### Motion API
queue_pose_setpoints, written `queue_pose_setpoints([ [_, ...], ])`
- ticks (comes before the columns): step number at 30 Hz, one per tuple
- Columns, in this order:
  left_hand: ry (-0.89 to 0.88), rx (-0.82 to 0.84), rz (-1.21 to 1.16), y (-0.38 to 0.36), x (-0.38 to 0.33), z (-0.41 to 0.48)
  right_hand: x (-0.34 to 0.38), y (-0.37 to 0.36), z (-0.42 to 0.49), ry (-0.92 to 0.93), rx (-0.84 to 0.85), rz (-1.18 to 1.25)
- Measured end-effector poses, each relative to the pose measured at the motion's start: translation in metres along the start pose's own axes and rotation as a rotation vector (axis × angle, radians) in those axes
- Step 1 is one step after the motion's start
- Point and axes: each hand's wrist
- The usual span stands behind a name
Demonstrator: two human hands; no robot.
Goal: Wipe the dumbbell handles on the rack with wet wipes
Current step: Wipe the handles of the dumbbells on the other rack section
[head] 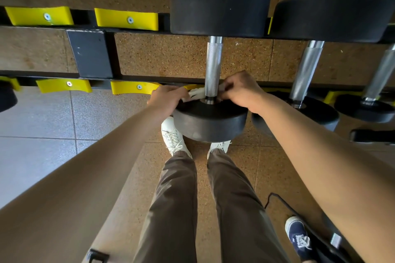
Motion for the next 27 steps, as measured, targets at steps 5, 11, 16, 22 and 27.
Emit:
queue_pose_setpoints([
  [5,-0.129,0.018,0.139,-0.014,-0.010,-0.001,-0.008,0.026,-0.008,0.031,0.017,-0.190],
  [11,-0.123,0.030,0.163,-0.009,-0.019,-0.008,-0.004,0.017,-0.022,0.105,-0.018,-0.157],
  [16,-0.119,0.067,0.075,0.005,-0.012,-0.033,0.006,0.000,-0.027,0.164,0.023,-0.293],
  [22,-0.180,0.085,-0.334,0.032,0.002,-0.076,0.014,0.001,-0.061,0.269,-0.164,-0.276],
  [27,-0.071,0.079,-0.757,0.064,0.029,-0.105,0.059,-0.023,-0.116,0.329,-0.053,0.103],
])
Point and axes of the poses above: each hand's wrist, its own z-axis towards the middle knuckle, its own y-axis out of the back of the hand, x = y × z, and after that the axes turned 10 degrees about -x, right-handed
